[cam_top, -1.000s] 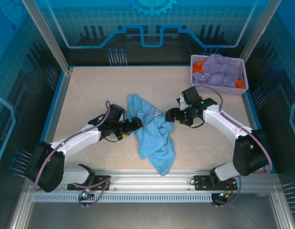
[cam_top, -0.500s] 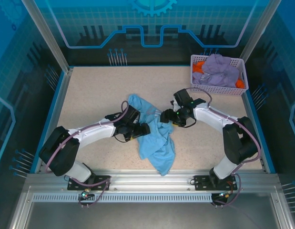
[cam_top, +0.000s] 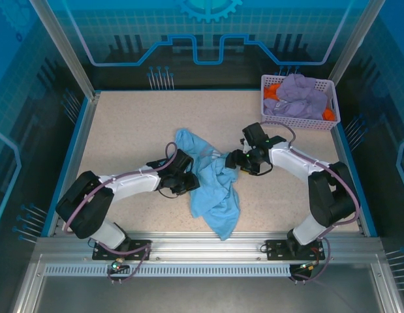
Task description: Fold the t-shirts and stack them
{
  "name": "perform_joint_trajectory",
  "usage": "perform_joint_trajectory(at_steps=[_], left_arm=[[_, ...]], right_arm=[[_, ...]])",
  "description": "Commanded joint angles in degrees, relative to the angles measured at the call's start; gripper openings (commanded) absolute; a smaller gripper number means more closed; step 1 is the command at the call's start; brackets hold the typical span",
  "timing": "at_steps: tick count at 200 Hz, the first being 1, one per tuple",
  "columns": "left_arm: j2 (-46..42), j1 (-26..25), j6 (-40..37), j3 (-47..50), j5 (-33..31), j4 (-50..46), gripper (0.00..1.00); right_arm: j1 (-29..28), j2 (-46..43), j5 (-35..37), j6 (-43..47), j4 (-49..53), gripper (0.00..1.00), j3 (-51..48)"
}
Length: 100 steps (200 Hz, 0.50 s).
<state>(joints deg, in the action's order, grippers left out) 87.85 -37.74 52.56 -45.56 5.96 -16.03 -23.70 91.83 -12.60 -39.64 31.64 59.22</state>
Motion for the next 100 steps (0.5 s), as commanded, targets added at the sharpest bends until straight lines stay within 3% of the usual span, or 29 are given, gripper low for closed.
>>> perform_joint_trajectory(at_steps=[1,11,26,52,86,100], left_arm=[[-2.0,-0.4,-0.4,-0.7,-0.5,-1.5,0.37],[-2.2,-0.5,-0.5,-0.7,0.1,-1.8,0.49],[-2.9,-0.8,-0.6,-0.5,1.3,-1.8,0.53],[-5.4,-3.0,0.0,0.9,0.7,-1.5,0.5],[-6.0,-5.0,0.8,2.7,-0.2,-1.2,0.5],[-5.7,-5.1,0.9,3.3,-0.3,-0.7,0.45]], right_arm=[[-0.3,-1.0,-1.5,0.6,0.7,0.65,-2.2],[-0.4,-0.7,-2.0,0.2,-0.3,0.63,-3.0],[-0.6,0.4,-3.0,-0.1,-1.4,0.61,-3.5],[-0.9,1.9,-2.7,0.5,-2.8,0.54,-3.5],[-1.0,2.8,-2.8,1.8,-5.1,0.38,-3.4],[-1.0,3.6,-3.4,2.1,-5.4,0.3,-3.2]])
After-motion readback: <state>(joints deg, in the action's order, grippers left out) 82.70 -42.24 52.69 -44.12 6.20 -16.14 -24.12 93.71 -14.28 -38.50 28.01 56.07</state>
